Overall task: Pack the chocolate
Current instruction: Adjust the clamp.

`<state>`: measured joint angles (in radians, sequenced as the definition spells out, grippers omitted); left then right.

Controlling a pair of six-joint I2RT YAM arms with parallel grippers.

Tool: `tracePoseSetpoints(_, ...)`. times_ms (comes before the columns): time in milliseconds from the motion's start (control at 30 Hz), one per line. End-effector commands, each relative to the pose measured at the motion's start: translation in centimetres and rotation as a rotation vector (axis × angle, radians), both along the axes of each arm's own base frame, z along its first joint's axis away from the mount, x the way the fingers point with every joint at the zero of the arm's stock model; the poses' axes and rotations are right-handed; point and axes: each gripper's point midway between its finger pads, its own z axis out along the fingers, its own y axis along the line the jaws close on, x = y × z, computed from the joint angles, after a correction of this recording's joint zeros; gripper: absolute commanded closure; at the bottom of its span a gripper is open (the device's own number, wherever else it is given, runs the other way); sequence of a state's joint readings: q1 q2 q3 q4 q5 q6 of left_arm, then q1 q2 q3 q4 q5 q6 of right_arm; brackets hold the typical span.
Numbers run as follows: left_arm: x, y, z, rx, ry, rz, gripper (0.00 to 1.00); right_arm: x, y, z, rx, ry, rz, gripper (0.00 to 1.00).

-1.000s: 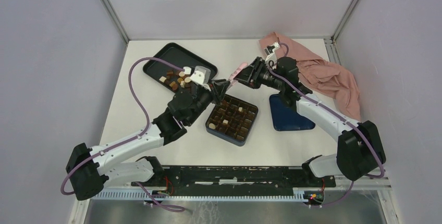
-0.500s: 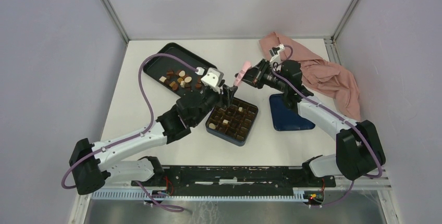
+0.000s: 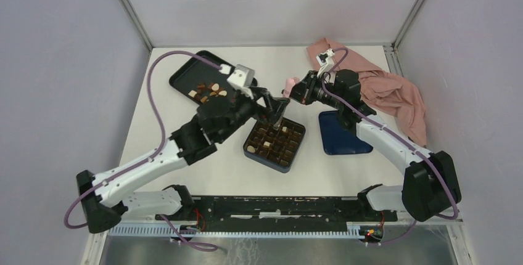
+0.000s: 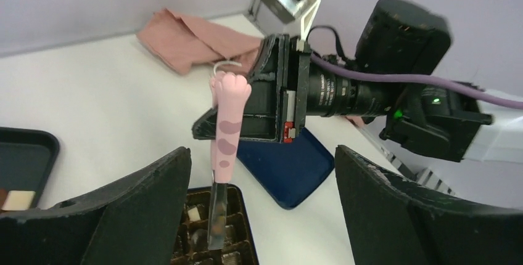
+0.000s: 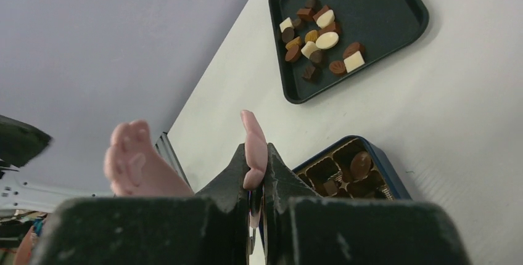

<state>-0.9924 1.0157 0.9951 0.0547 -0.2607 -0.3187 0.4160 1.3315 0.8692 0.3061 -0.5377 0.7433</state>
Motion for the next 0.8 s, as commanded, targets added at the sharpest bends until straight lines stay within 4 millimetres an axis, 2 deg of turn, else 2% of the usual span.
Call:
tracePoseSetpoints(0,0.3,-3.2,-3.4,0.079,0.198,-0.064,0.12,0.0,-0.3,3.9,-0.020,-0.180,0.022,1.00)
tracePoseSetpoints(67,1.0,-3.9,-4.0,0.102,0.228,-0.083,0.17,-0.3,-0.3,3.9,-0.024,-0.193,0.034,1.00)
tracePoseSetpoints(200,2.4,-3.7,-5.5,0.071,0.302,-0.133,0.28,-0.5,-0.4,4.3,-0.028,-0.211,0.036,1.00)
tracePoseSetpoints(300,2.6,-3.4,-5.8,0.056,0.309,-0.137,0.27,-0.4,-0.4,4.3,-0.025,-0.204,0.028,1.00)
tracePoseSetpoints(567,3.6,-4.5,-8.3,0.091,0.376,-0.122,0.25,-0.3,0.1,4.0,-0.006,-0.162,0.051,1.00)
tracePoseSetpoints(767,4.5,-5.2,-9.5,0.133,0.395,-0.102,0.38,-0.2,0.1,3.8,-0.013,-0.157,0.048,1.00)
